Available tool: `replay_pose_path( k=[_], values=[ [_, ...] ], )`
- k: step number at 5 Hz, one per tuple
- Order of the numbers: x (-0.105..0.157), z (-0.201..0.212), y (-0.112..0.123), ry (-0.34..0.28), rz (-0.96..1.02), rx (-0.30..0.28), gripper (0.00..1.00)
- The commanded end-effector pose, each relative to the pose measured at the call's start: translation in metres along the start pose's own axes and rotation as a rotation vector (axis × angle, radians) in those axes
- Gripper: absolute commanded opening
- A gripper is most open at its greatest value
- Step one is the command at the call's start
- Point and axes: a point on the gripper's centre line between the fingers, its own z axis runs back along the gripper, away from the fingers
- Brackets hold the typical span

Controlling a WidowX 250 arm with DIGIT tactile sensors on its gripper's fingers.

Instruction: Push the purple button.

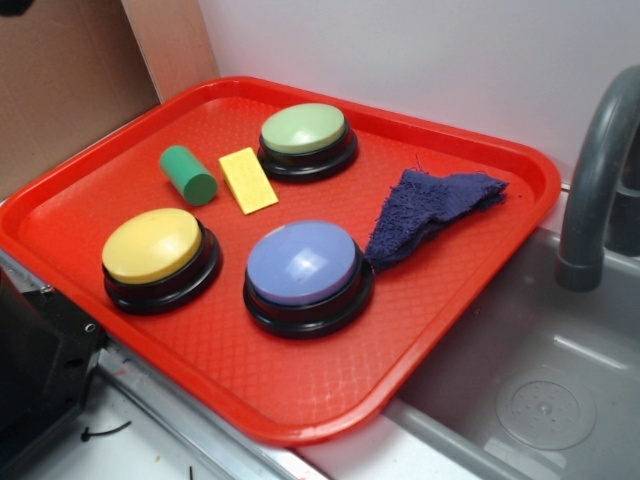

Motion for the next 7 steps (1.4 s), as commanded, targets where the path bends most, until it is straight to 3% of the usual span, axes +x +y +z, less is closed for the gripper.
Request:
replay_pose_path(
  k=[1,3,4,6,7],
  values=[
    [0.000,0.000,0.000,0.000,0.000,0.000,1.00],
    [0.065,-0.088,-0.066,0.023,-0.331,0.063,1.00],
    [0.077,-0.113,-0.080,-0.011,-0.383,0.084,1.00],
    [0.077,-0.172,-0.093,-0.034,-0.453,0.021,1.00],
    [0.070,-0.196,-0.095,0.011,-0.464,-0.037,1.00]
  ],
)
